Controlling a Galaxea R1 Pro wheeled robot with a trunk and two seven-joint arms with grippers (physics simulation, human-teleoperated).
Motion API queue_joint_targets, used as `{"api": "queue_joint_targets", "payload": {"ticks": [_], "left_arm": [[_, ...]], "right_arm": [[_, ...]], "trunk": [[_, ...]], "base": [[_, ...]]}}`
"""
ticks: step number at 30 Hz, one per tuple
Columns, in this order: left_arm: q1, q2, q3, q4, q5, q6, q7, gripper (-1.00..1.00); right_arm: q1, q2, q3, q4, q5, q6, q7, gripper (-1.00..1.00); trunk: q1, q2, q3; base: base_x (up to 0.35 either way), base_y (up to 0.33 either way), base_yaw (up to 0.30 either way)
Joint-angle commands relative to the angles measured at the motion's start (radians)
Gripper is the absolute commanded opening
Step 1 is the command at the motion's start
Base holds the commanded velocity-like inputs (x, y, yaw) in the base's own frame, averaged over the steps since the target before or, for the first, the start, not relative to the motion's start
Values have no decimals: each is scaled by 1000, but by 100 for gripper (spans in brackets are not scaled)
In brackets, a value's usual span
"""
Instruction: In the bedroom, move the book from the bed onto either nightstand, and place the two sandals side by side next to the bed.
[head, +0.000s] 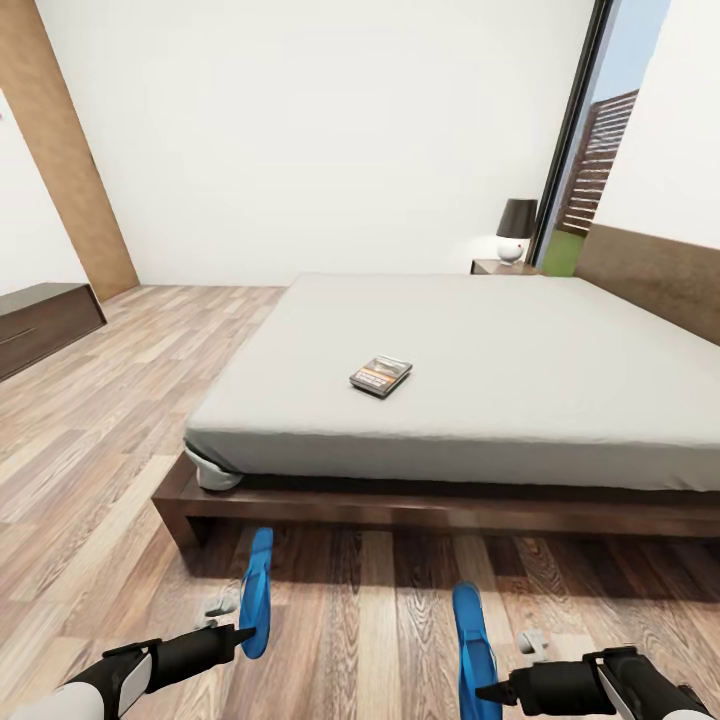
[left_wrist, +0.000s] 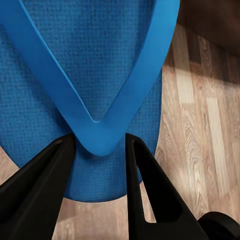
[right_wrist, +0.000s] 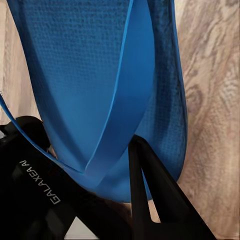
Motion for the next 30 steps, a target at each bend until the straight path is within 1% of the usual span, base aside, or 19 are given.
{"api": "queue_joint_targets", "payload": {"ticks": [1, 3, 8, 18, 27, 28, 30], "left_arm": [[5, -6, 14, 5, -10, 5, 0, -100], [7, -18, 17, 16, -10, -6, -1, -100], [21, -45, 15, 32, -7, -7, -3, -100], [29, -45, 15, 30, -5, -6, -5, -100], [29, -45, 15, 29, -3, -6, -5, -100], [29, -45, 15, 29, -3, -6, -4, -100], [29, -45, 15, 29, -3, -6, -4, -100]], "right_arm": [[-1, 7, -14, 5, 13, 4, 0, -100], [-1, 15, -24, 16, 13, -14, -19, -100], [-1, 15, -25, 43, 10, -60, -66, -100], [-1, 14, -25, 99, 9, -150, -161, -100], [-1, 14, -25, 102, 10, -227, -247, -100], [-1, 14, -25, 102, 9, -318, -816, -100], [-1, 14, -25, 102, 9, -318, -816, -100]], "trunk": [[0, 0, -1], [0, 0, -1], [0, 0, -1], [0, 0, -1], [0, 0, -1], [0, 0, -1], [0, 0, -1]], "base": [[0, 0, 0], [0, 0, 0], [0, 0, 0], [0, 0, 0], [0, 0, 0], [0, 0, 0], [0, 0, 0]]}}
